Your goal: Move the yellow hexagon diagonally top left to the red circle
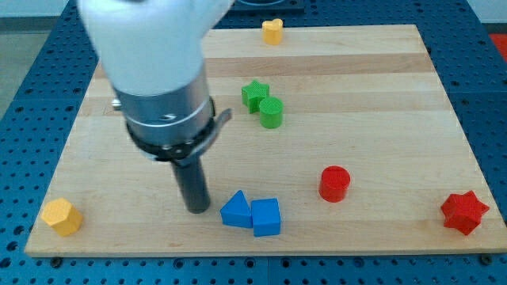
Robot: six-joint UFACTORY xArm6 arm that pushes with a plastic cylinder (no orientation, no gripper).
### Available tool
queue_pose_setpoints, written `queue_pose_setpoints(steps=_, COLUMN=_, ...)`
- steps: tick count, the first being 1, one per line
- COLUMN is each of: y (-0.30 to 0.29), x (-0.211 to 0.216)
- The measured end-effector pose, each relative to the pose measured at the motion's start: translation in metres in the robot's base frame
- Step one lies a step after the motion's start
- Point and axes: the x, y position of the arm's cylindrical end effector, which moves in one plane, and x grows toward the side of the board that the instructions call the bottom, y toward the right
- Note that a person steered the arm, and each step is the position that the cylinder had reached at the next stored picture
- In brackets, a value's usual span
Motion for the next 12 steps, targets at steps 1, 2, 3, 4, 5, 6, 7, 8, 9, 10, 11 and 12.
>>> queue_pose_setpoints(steps=1, y=-0.016, x=0.000)
queue_pose_setpoints(steps=2, y=-0.019, x=0.016)
queue_pose_setpoints(steps=3, y=-0.023, x=0.047)
queue_pose_setpoints(steps=4, y=-0.028, x=0.054)
queue_pose_setpoints(steps=5, y=-0.047, x=0.053)
queue_pose_setpoints(steps=6, y=-0.071, x=0.054)
queue_pose_setpoints(steps=7, y=-0.079, x=0.053)
queue_pose_setpoints(steps=8, y=-0.107, x=0.052)
queue_pose_setpoints(steps=9, y=-0.134, x=0.053)
queue_pose_setpoints(steps=10, y=-0.157, x=0.053)
queue_pose_setpoints(steps=11, y=-0.201, x=0.052)
queue_pose_setpoints(steps=12, y=-0.205, x=0.044)
